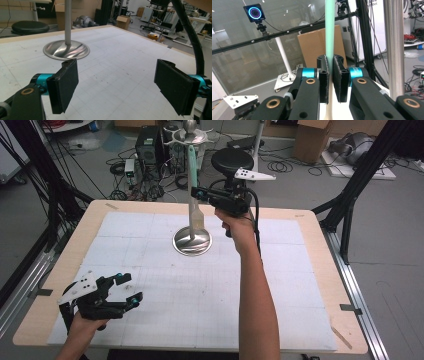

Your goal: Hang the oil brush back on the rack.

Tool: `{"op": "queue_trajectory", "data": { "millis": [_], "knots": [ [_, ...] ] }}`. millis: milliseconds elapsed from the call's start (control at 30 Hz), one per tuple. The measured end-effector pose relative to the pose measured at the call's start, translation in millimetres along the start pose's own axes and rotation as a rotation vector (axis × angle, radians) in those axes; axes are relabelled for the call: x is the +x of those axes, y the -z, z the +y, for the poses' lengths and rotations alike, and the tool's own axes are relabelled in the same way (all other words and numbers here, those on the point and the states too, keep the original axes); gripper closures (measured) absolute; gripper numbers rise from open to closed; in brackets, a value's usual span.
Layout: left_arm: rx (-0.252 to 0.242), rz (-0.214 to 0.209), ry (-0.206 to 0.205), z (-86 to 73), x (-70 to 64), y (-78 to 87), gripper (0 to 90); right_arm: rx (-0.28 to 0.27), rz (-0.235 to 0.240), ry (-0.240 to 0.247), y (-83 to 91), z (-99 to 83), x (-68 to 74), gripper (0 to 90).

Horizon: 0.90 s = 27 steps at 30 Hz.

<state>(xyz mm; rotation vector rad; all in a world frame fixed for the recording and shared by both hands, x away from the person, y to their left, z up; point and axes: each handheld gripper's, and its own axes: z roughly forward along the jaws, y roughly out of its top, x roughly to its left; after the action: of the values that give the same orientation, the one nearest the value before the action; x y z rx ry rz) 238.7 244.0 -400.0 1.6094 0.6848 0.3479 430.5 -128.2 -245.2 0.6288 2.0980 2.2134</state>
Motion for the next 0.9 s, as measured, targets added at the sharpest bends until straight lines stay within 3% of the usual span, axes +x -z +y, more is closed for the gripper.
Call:
{"op": "queue_trajectory", "data": {
  "millis": [900],
  "knots": [
    [-0.002,-0.005,0.004,0.2,0.8,1.2,20.0,0.020,-0.015,-0.001,0.2,1.6,-6.7,84.6]
  ]
}}
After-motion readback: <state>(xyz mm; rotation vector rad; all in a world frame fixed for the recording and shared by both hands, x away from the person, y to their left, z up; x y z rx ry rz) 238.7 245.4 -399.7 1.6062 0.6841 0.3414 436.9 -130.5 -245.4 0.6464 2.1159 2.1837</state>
